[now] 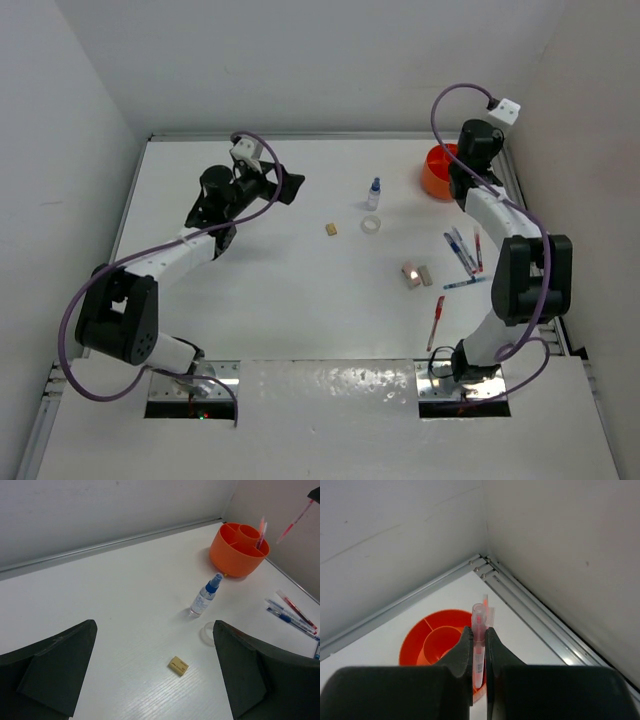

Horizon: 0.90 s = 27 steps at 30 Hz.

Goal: Sort the stationery into containers
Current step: Place the pen in the storage box.

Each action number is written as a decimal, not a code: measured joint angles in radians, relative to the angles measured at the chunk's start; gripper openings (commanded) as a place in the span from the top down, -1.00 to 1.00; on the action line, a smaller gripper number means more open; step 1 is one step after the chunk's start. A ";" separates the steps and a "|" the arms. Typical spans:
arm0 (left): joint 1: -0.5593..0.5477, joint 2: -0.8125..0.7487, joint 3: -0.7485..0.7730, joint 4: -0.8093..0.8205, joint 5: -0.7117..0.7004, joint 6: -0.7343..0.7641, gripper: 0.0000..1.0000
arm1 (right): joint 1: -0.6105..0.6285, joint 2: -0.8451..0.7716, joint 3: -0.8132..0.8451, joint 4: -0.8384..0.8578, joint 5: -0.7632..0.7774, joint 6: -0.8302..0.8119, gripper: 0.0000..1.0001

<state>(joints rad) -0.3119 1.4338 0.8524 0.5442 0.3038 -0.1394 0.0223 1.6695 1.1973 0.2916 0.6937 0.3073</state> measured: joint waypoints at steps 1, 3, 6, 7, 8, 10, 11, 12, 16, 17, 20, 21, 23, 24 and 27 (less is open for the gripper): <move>0.002 0.005 0.003 0.000 0.002 0.000 -0.99 | 0.000 0.007 -0.006 0.033 0.008 -0.013 1.00; 0.007 0.008 0.006 0.000 0.005 0.000 -0.99 | 0.001 0.023 -0.021 0.108 0.018 -0.049 1.00; 0.011 0.008 0.006 -0.003 0.006 0.000 -0.99 | 0.000 0.055 -0.029 0.199 0.031 -0.095 1.00; 0.011 0.009 0.006 -0.003 0.006 0.000 -0.99 | -0.001 0.068 -0.031 0.224 0.033 -0.106 1.00; 0.011 0.009 0.006 -0.006 0.006 0.000 -0.99 | -0.003 0.080 -0.032 0.242 0.034 -0.115 1.00; 0.011 0.008 0.006 -0.010 0.006 0.000 -0.99 | -0.006 0.105 -0.032 0.272 0.037 -0.131 1.00; 0.011 0.009 0.006 -0.013 0.006 0.000 -0.99 | -0.006 0.118 -0.032 0.288 0.039 -0.140 1.00; 0.012 0.008 0.006 -0.013 0.006 0.000 -0.99 | -0.006 0.128 -0.033 0.301 0.040 -0.146 1.00; 0.012 0.009 0.006 -0.013 0.006 0.000 -0.99 | -0.007 0.165 -0.036 0.337 0.041 -0.150 1.00; 0.012 0.009 0.006 -0.013 0.006 0.000 -0.99 | -0.007 0.173 -0.036 0.340 0.041 -0.148 1.00; 0.013 0.011 0.006 -0.012 0.006 0.000 -0.99 | -0.007 0.194 -0.049 0.354 0.040 -0.123 1.00; 0.013 0.011 0.006 -0.012 0.006 0.000 -0.99 | -0.008 0.197 -0.059 0.355 0.039 -0.111 1.00; 0.013 0.012 0.006 -0.011 0.005 0.000 -0.99 | -0.008 0.198 -0.084 0.352 0.037 -0.083 1.00; 0.013 0.012 0.006 -0.011 0.005 0.000 -0.99 | -0.009 0.199 -0.093 0.350 0.036 -0.072 1.00; 0.014 0.012 0.006 -0.009 0.005 0.000 -0.99 | -0.012 0.212 -0.101 0.338 0.031 -0.045 1.00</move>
<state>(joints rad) -0.2981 1.4460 0.8581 0.5350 0.3092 -0.1398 0.0105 1.8816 1.0962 0.6292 0.7250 0.2623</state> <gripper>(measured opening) 0.996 0.036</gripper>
